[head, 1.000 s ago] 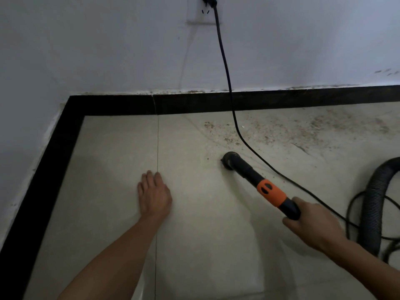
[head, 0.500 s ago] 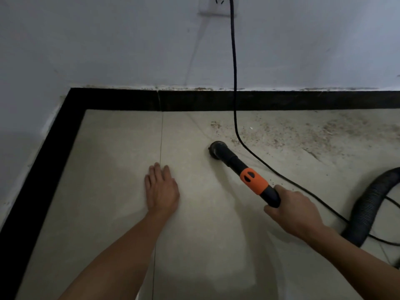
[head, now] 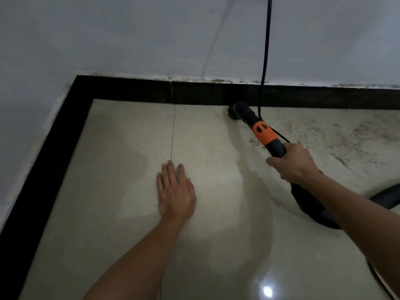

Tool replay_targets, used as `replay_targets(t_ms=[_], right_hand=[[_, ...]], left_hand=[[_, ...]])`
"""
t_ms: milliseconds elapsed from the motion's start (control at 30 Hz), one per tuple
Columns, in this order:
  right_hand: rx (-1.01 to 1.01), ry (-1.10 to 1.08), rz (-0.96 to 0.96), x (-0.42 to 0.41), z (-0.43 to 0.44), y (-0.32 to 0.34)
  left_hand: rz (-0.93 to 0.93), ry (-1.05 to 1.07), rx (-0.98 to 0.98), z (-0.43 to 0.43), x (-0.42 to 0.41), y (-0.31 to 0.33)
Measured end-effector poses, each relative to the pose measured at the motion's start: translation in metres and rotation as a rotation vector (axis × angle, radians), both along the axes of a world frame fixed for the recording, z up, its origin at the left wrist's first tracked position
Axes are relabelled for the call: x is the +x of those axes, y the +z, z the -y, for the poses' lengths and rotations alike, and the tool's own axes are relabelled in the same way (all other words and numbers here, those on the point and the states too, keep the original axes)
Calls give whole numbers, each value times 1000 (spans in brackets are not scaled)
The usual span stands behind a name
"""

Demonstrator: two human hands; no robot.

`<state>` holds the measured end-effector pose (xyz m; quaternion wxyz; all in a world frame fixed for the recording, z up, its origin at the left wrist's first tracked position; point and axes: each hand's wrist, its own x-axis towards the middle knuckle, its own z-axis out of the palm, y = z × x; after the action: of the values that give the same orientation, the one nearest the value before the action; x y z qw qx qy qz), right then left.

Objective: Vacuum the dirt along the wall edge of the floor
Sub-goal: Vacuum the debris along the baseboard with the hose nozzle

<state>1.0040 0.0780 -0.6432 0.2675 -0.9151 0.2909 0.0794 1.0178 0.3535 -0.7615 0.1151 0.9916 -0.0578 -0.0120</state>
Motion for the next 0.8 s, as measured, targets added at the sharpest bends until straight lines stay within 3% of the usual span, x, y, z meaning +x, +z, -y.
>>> replay_targets(t_ms=[200, 367, 500, 800], right_hand=[[-59, 148, 15, 6, -22, -12], [-151, 84, -25, 9, -2, -6], [-103, -10, -44, -17, 16, 3], [-109, 213, -68, -37, -31, -3]], left_hand=[[-6, -12, 8, 2, -9, 1], [-25, -14, -4, 3, -9, 1], [-30, -15, -3, 5, -9, 3], [-39, -25, 17, 3, -10, 5]])
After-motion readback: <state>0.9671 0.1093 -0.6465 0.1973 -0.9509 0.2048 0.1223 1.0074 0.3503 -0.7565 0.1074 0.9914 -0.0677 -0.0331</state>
